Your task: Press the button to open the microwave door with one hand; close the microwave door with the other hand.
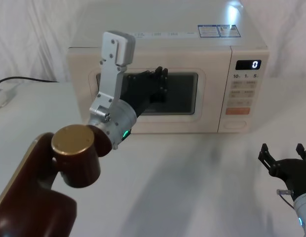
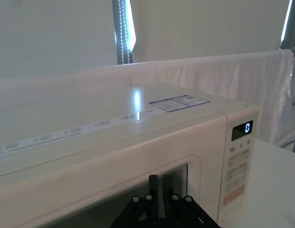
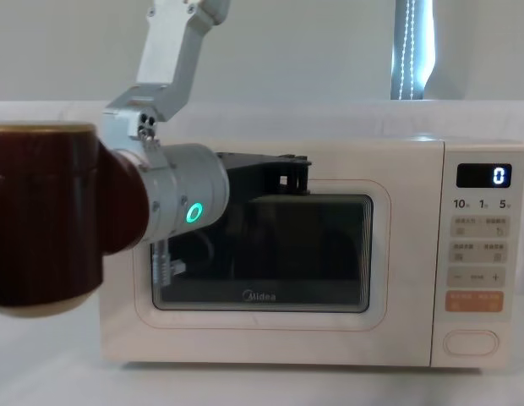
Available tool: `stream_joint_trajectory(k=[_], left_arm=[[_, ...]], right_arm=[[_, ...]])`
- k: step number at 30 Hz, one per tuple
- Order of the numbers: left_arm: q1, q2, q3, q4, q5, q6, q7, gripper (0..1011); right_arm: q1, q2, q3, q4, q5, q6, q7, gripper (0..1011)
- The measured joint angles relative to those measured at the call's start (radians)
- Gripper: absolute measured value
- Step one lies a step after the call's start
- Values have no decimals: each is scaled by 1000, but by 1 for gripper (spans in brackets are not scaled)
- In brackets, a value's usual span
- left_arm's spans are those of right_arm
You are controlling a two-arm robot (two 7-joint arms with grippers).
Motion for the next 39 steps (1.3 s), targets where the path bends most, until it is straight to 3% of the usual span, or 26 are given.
stream_joint_trajectory(k=[3,8,19,25,31,39], left_arm=[[24,12,-6,-33,-3,2,5,129],[63,31,-16,-88,-9,10,7,302],[174,113,-49,-225,-17,32,0,647],[266,168,-90,-292,-16,20,7,840],[340,196,-137,-316,1,-19,31,1001],[421,189,-190,-317,4,-64,54,1001]], right_arm=[[0,0,0,0,0,0,0,1002],[0,0,0,0,0,0,0,1002],[0,0,0,0,0,0,0,1002],[0,0,0,0,0,0,0,1002],[0,0,0,0,0,0,0,1002],[0,0,0,0,0,0,0,1002]])
